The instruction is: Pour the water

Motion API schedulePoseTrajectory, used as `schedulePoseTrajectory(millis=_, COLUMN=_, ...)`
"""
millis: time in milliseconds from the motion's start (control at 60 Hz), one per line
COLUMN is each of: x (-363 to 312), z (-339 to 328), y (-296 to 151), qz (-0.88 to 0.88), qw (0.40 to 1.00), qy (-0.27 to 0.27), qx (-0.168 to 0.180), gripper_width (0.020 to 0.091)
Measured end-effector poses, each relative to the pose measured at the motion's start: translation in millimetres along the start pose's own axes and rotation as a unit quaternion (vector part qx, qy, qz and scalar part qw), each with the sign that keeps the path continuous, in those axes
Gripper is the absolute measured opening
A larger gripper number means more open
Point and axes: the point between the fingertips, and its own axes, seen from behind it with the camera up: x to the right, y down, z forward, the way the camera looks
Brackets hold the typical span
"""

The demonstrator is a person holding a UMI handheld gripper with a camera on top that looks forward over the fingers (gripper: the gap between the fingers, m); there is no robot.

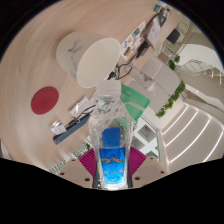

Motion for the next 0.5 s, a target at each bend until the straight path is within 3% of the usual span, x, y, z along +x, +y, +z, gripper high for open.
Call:
schedulePoseTrajectory(millis=117, x=30.8, z=11.9, y=9.6, qz=0.184, qw=0.983, qy=0.015, qx=0.014, gripper_width=0.0387)
schedulePoseTrajectory(millis=200, x=74.0, z=14.3, y=31.2, qz=0.385, qw=0.921, qy=0.044, qx=0.045, gripper_width=0.0389)
schedulePoseTrajectory(millis=267, x=91.9, z=8.9, y=40.1, qz=0.558, qw=0.823, qy=0.036, qx=0.095, gripper_width=0.0391)
schedulePoseTrajectory(millis=333, x=97.9, z=-15.0, y=41.4, qz=0.713, qw=0.684, qy=0.025, qx=0.15, gripper_width=0.0424)
schedulePoseTrajectory(millis=417, x=89.4, z=-7.8, y=38.2, qz=0.813, qw=0.535, qy=-0.032, qx=0.227, gripper_width=0.0471)
schedulePoseTrajectory(millis=450, x=69.7, z=-21.0, y=23.8, qz=0.846, qw=0.475, qy=-0.027, qx=0.242, gripper_width=0.0472)
schedulePoseTrajectory(millis=500, x=59.1, z=-6.7, y=6.7, qz=0.864, qw=0.433, qy=-0.054, qx=0.253, gripper_width=0.0469)
